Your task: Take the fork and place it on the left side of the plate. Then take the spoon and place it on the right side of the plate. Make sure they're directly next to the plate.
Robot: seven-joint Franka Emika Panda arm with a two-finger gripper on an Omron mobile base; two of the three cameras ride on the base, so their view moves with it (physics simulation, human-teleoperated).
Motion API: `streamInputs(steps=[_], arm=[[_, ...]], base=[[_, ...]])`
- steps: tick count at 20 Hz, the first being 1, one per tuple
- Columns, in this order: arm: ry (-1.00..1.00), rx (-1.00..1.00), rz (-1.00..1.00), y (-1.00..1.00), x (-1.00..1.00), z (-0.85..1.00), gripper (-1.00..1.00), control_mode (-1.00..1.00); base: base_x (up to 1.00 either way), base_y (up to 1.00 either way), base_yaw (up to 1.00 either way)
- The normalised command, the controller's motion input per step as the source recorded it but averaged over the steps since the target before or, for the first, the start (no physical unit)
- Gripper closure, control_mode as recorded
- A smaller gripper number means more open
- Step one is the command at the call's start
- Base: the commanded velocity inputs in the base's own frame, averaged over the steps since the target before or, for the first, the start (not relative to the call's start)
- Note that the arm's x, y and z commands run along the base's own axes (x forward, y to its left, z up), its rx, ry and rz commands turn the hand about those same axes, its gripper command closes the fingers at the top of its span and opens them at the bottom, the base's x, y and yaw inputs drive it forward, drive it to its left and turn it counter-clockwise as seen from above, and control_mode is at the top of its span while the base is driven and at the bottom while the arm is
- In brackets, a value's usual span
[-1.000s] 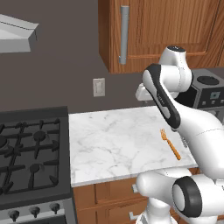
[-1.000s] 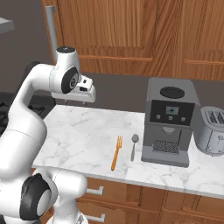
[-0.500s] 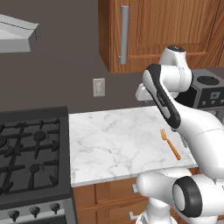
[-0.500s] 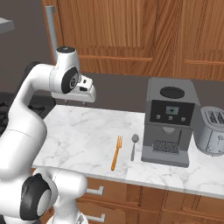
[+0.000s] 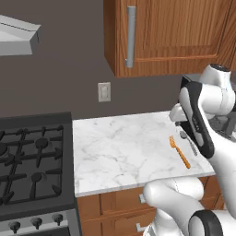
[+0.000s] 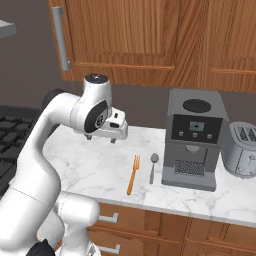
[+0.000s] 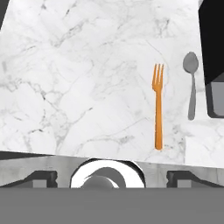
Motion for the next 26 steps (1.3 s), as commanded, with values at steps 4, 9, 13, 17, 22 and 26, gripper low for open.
streamInputs(steps=[4, 9, 13, 17, 22, 26], arm=[[-0.05, 0.02, 0.00, -0.85, -0.44, -0.58, -1.00, -1.00], [-0.07, 0.00, 0.00, -0.38, 0.07, -0.55, -1.00, -1.00], [0.00, 0.00, 0.00, -0.08, 0.46, -0.55, -1.00, -1.00], [0.00, 0.00, 0.00, 0.00, 0.67, -0.49, -1.00, -1.00], [0.00, 0.00, 0.00, 0.00, 0.72, -0.41, -1.00, -1.00], [0.02, 0.00, 0.00, 0.00, 0.46, -0.26, -1.00, -1.00]], base=[[0.00, 0.00, 0.00], [0.00, 0.00, 0.00], [0.00, 0.00, 0.00], [0.00, 0.00, 0.00], [0.00, 0.00, 0.00], [0.00, 0.00, 0.00]])
